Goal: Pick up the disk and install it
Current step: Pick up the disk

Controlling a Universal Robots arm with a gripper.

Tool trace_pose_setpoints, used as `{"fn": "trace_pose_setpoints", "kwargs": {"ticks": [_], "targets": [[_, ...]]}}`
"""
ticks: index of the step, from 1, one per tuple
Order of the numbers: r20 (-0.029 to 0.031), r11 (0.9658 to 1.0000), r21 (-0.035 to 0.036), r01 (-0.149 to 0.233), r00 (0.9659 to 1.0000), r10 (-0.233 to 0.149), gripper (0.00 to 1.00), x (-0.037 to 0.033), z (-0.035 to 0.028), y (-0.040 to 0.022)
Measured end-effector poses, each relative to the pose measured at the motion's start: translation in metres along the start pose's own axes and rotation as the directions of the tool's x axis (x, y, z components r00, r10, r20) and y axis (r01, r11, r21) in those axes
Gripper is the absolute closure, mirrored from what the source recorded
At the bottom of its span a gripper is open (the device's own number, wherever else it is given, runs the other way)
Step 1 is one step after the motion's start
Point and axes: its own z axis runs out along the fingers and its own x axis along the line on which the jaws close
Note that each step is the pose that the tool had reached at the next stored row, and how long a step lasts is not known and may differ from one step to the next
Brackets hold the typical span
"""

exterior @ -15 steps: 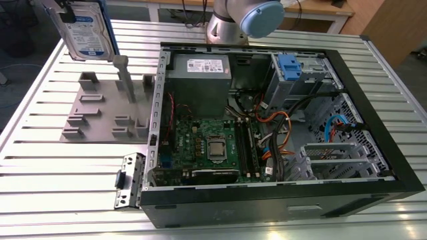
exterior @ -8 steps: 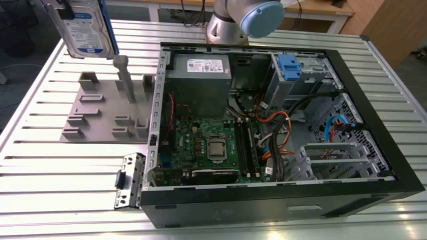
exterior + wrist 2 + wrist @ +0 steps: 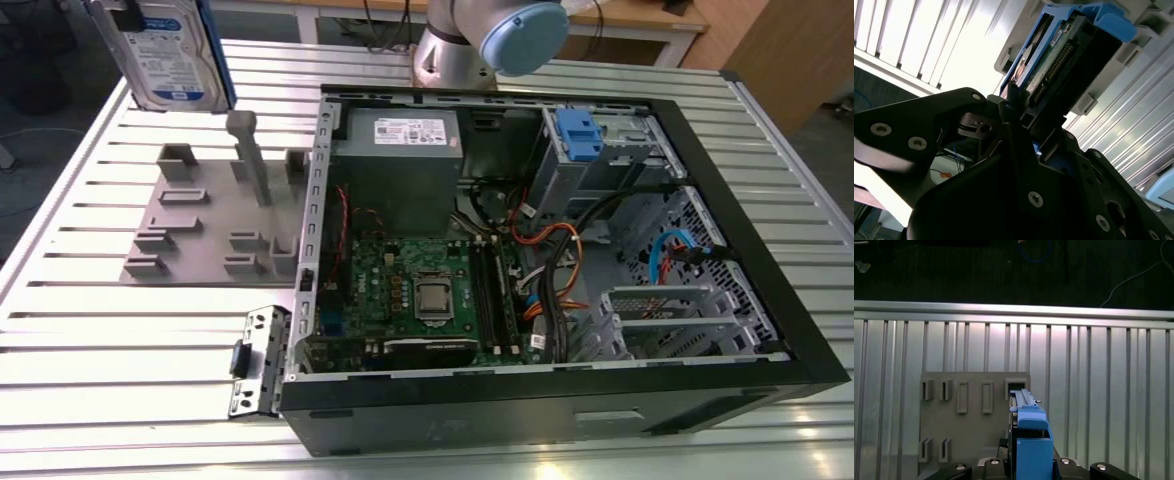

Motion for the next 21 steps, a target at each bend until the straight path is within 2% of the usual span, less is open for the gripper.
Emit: {"fn": "trace_pose_setpoints", "kwargs": {"ticks": [21], "targets": [[0.0001, 1.0, 0.0, 0.0, 1.0, 0.0, 0.64, -0.0005, -0.0226, 0.0004]]}}
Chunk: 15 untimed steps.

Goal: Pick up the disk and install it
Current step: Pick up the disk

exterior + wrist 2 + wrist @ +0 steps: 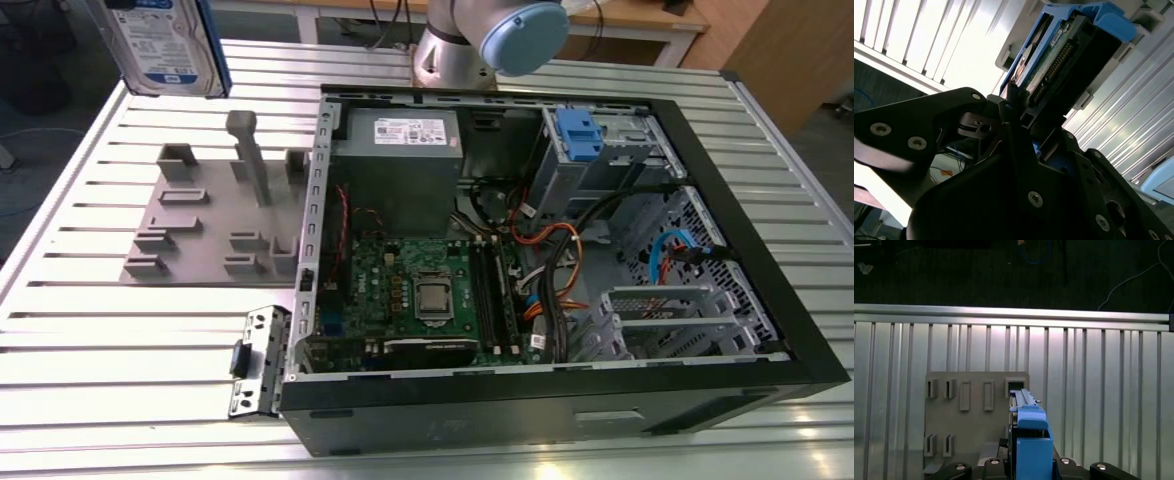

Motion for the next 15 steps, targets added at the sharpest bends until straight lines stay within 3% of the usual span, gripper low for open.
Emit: {"fn": "trace_pose_setpoints", "kwargs": {"ticks": [15], "targets": [[0.0006, 1.0, 0.0, 0.0, 1.0, 0.0, 0.64, -0.0005, -0.0232, 0.0004]]}}
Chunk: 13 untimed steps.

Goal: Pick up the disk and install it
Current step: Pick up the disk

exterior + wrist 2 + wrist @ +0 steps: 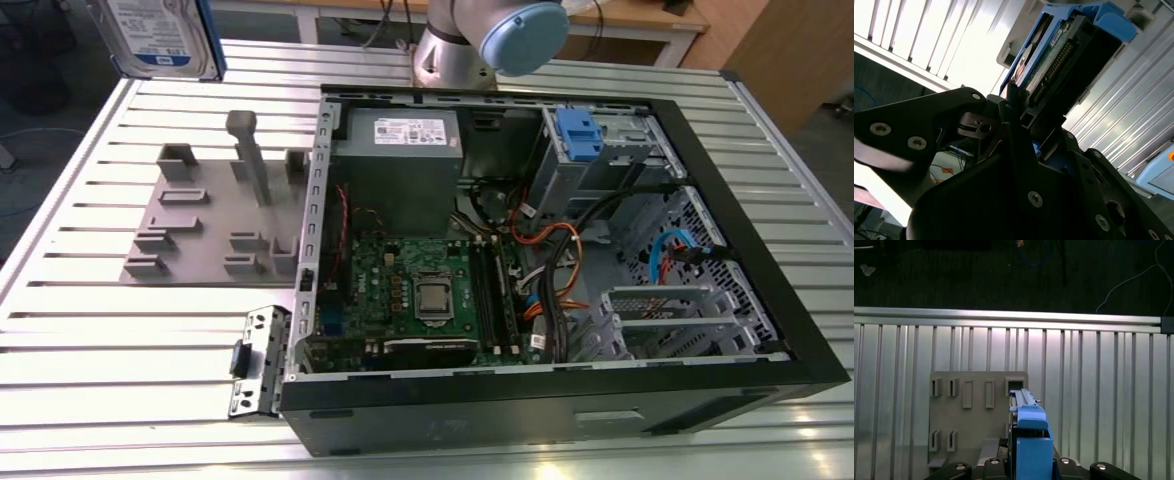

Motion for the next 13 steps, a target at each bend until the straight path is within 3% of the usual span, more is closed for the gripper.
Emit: {"fn": "trace_pose_setpoints", "kwargs": {"ticks": [13], "targets": [[0.0004, 1.0, 0.0, 0.0, 1.0, 0.0, 0.64, -0.0003, -0.0142, 0.0002]]}}
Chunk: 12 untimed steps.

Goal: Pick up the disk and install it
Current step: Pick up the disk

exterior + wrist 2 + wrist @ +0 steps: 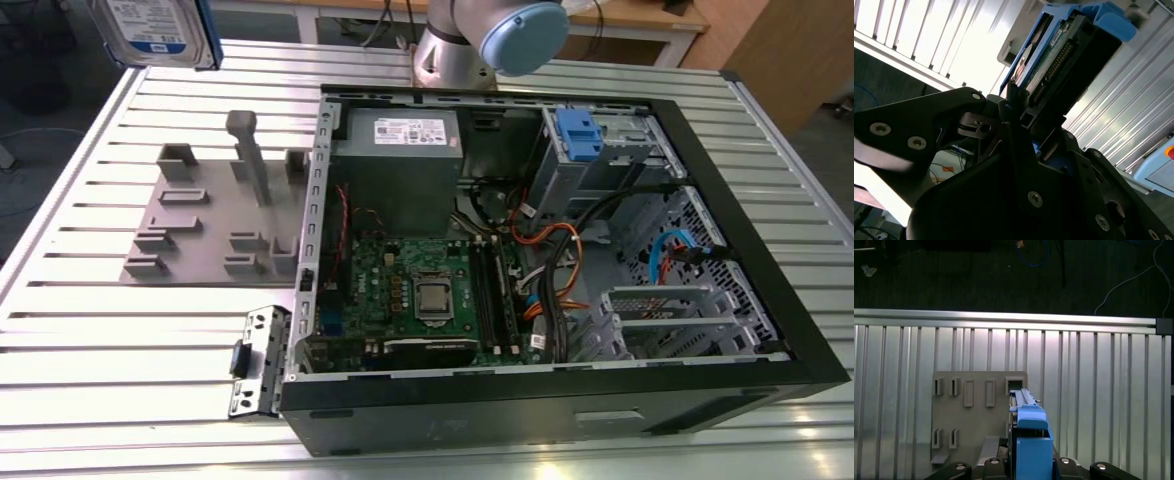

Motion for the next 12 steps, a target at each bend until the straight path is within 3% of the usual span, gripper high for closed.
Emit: {"fn": "trace_pose_setpoints", "kwargs": {"ticks": [12], "targets": [[0.0005, 1.0, 0.0, 0.0, 1.0, 0.0, 0.64, -0.0003, -0.0107, 0.0002]]}}
